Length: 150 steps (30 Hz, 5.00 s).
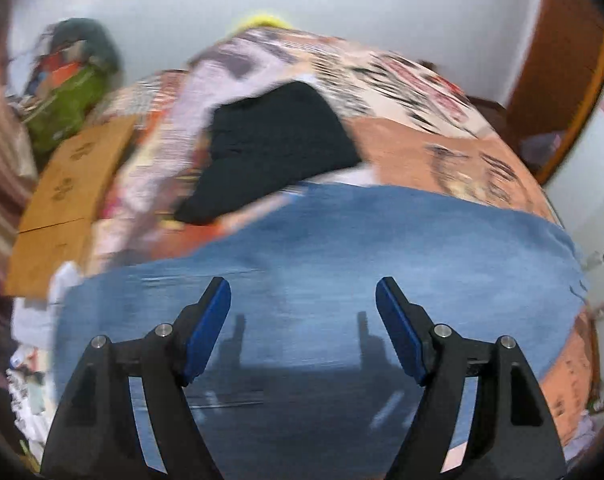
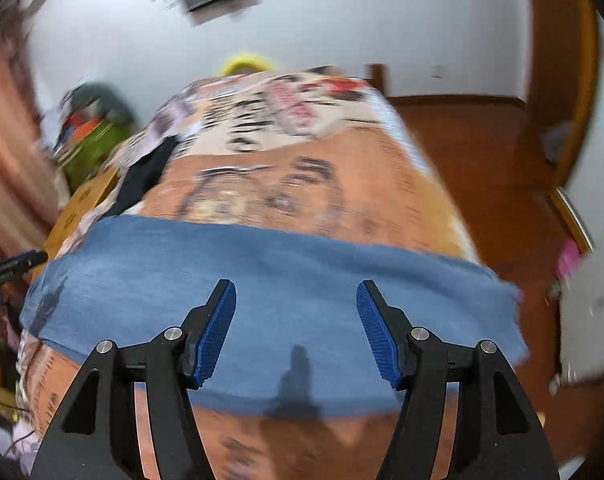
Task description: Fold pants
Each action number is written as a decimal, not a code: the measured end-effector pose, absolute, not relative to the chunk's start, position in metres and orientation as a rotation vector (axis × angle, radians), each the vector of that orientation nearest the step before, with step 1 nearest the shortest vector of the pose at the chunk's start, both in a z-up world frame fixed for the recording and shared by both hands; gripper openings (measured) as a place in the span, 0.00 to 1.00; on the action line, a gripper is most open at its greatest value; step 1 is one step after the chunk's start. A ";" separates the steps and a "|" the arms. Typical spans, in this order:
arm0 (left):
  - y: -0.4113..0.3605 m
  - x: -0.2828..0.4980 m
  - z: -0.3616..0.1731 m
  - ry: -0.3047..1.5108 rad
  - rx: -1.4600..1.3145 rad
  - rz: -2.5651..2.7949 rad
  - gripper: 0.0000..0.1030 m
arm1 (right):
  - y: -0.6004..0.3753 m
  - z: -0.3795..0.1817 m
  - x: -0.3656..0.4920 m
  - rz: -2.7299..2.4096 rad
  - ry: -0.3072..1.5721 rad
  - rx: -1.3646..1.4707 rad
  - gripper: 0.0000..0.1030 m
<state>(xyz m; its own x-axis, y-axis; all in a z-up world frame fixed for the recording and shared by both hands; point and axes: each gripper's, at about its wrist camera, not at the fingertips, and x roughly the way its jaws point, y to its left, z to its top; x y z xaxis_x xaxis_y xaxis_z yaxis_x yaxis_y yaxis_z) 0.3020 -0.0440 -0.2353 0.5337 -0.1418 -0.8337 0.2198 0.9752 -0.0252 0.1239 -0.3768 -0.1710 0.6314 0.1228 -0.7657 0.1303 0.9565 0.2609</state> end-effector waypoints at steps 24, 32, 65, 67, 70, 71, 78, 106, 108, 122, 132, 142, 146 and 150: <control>-0.227 0.310 -0.290 1.093 0.294 -0.388 0.83 | -0.483 -0.278 0.068 -0.124 0.906 0.902 0.61; -0.229 0.309 -0.293 1.087 0.305 -0.383 0.87 | -0.492 -0.279 0.072 -0.129 0.847 0.910 0.62; -0.185 0.290 -0.235 0.942 0.185 -0.410 0.88 | -0.439 -0.105 0.108 0.048 0.479 0.597 0.08; -0.176 0.288 -0.231 0.925 0.181 -0.407 0.88 | -0.425 -0.097 0.113 0.078 0.468 0.573 0.08; -0.161 0.286 -0.227 0.916 0.165 -0.406 0.88 | -0.398 -0.084 0.122 0.129 0.456 0.528 0.08; -0.154 0.286 -0.226 0.912 0.157 -0.406 0.88 | -0.389 -0.082 0.125 0.145 0.455 0.510 0.08; -0.123 0.280 -0.220 0.881 0.125 -0.400 0.88 | -0.333 -0.086 0.147 0.236 0.491 0.454 0.08; -0.046 0.257 -0.215 0.846 0.046 -0.288 0.88 | -0.170 -0.198 0.185 0.559 0.963 0.175 0.12; -0.049 0.257 -0.215 0.846 0.052 -0.291 0.88 | -0.169 -0.196 0.184 0.552 0.962 0.161 0.13; -0.089 0.275 -0.198 0.826 0.112 -0.352 0.88 | -0.236 -0.160 0.158 0.455 0.851 0.198 0.33; -0.154 0.311 -0.234 0.945 0.189 -0.406 0.76 | -0.287 -0.196 0.200 0.298 0.903 0.246 0.33; -0.141 0.282 -0.266 1.014 0.307 -0.374 0.74 | -0.300 -0.232 0.162 0.331 0.979 0.331 0.33; -0.123 0.266 -0.264 1.007 0.279 -0.358 0.75 | -0.299 -0.232 0.143 0.308 0.970 0.302 0.33; -0.105 0.256 -0.261 0.999 0.202 -0.346 0.76 | -0.303 -0.229 0.134 0.288 0.973 0.312 0.33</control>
